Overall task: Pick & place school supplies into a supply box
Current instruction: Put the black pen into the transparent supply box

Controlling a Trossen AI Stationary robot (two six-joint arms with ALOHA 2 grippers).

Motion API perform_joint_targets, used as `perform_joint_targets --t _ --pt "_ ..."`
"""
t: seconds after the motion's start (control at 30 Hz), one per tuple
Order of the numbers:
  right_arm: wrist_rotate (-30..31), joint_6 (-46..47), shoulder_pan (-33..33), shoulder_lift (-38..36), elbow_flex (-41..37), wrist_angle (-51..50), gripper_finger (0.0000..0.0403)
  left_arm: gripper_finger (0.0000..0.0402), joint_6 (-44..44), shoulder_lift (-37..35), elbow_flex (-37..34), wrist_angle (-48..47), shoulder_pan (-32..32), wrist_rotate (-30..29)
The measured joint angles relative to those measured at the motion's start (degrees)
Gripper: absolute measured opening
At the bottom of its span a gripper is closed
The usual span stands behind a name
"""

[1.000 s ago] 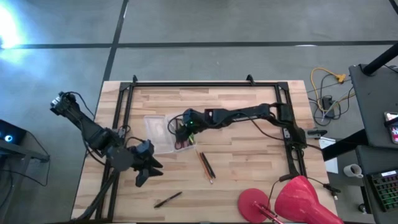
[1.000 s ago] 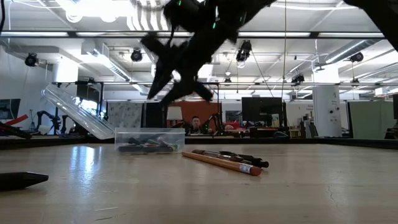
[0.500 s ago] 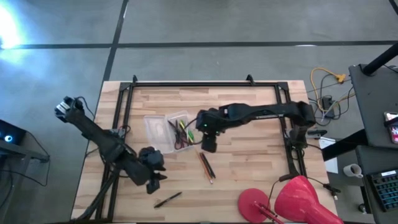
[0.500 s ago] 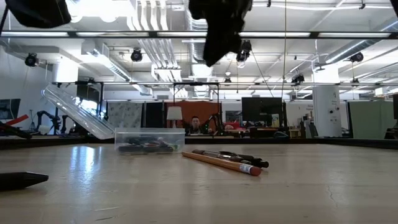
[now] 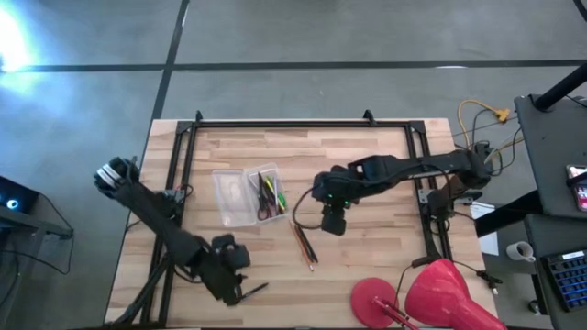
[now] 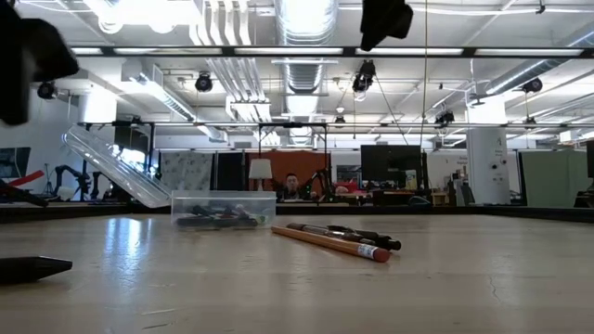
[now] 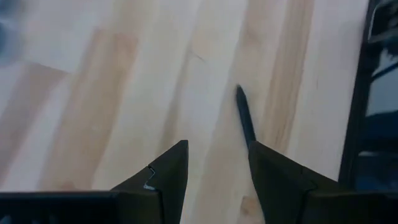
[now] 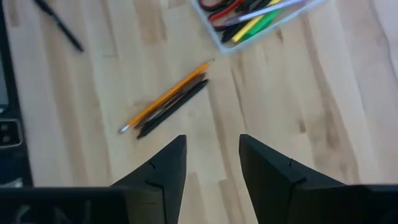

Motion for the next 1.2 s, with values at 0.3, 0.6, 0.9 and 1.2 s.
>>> perform_joint_targets --t 0.3,0.6,0.9,1.2 --pt "0.0 -0.3 4.9 -0.7 -0.1 0.0 0.0129 0.0152 -0.5 17.3 15.5 -11.1 -5.6 -0.5" --pt "0.2 -0.6 5.5 -0.6 -0.4 0.1 0.0136 0.0152 -4.8 28.6 25.3 -15.1 -5.6 -0.4" --pt "0.2 -0.4 5.5 -0.6 -0.4 0.2 0.0129 0.0078 -12.7 28.6 17.6 -9.2 -4.0 5.1" --pt "0.2 1.0 5.6 -0.6 -0.4 0.2 0.0132 0.0010 -11.3 25.8 12.9 -2.5 0.2 11.7"
